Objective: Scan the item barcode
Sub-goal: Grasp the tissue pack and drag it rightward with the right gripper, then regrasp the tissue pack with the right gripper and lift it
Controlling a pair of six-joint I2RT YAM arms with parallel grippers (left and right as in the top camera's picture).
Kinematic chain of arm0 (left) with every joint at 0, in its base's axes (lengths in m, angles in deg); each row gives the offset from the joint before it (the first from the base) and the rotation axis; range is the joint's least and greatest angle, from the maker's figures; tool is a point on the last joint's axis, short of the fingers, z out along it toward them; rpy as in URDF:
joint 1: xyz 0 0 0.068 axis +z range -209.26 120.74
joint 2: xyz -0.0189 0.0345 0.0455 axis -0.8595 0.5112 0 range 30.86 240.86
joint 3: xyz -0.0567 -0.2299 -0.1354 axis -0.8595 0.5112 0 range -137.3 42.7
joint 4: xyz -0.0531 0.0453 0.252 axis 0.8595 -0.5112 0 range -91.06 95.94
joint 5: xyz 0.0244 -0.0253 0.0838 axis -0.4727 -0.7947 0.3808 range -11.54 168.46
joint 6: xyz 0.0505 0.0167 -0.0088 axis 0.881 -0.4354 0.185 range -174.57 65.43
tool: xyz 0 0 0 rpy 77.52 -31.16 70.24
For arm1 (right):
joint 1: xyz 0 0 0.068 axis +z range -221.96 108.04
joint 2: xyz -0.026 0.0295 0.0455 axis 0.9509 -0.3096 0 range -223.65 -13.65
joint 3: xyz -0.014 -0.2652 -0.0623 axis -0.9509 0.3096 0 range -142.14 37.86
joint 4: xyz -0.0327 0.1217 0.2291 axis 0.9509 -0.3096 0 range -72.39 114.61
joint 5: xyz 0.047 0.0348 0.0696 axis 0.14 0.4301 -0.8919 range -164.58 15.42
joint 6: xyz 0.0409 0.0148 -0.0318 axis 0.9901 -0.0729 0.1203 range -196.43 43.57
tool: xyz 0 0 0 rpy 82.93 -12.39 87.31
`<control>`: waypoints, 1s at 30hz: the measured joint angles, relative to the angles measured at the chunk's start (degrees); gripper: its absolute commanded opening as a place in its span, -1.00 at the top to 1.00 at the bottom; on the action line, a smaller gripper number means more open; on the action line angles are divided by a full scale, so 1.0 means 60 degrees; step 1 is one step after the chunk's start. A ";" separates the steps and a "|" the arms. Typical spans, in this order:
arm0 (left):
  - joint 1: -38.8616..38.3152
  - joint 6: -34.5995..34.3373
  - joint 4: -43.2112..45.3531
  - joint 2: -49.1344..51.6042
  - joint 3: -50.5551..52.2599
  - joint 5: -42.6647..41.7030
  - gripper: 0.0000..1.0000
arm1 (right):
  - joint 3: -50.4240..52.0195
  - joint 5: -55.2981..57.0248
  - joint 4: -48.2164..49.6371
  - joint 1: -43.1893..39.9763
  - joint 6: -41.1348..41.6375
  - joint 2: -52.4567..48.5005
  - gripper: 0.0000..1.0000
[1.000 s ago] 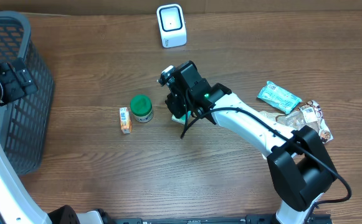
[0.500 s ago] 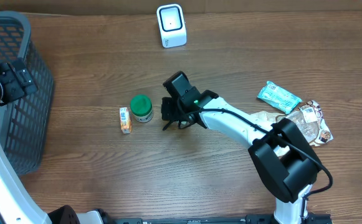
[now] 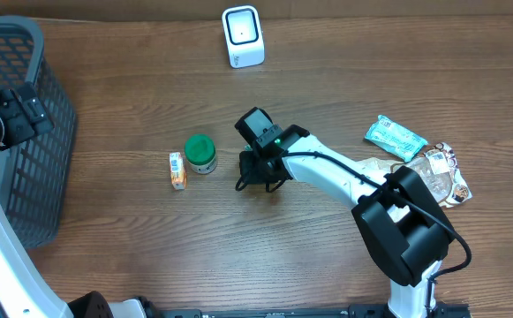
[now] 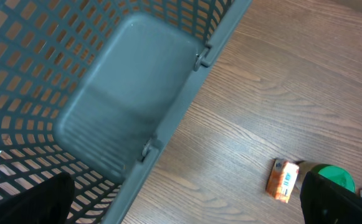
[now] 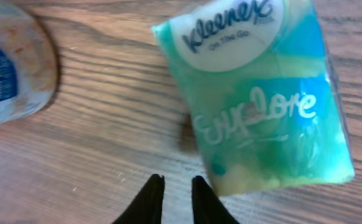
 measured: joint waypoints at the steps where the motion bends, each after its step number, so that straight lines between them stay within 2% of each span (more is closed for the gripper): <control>1: 0.0000 0.0000 0.0000 0.0000 0.0000 0.0000 -0.99 | -0.0186 -0.0047 -0.0193 -0.0004 -0.0127 0.0004 0.54; 5: 0.0000 0.0000 0.0000 0.0000 0.0000 0.0000 -0.99 | -0.0914 -0.0193 -0.0947 -0.0124 -0.0517 0.0182 0.27; 7: 0.0000 0.0000 0.0000 0.0000 0.0000 0.0000 -0.99 | -0.1180 -0.0248 -0.1300 -0.0390 -0.0692 0.0423 0.22; 11: 0.0000 0.0000 0.0000 0.0000 0.0000 0.0000 -0.99 | -0.1341 -0.0423 -0.1705 -0.1468 -0.0936 0.0903 -0.04; 14: 0.0000 0.0000 0.0000 0.0000 0.0000 0.0000 -0.99 | -0.1220 -0.1104 -0.1523 -0.2320 -0.1388 0.0911 -0.12; 20: 0.0000 0.0000 0.0000 0.0000 0.0000 0.0000 -0.99 | -0.0444 -0.2350 -0.1075 -0.2779 -0.1945 0.0565 -0.13; 30: 0.0000 0.0000 0.0000 0.0000 0.0000 0.0000 -0.99 | 0.0251 -0.3264 -0.0335 -0.2714 -0.2106 -0.0004 -0.01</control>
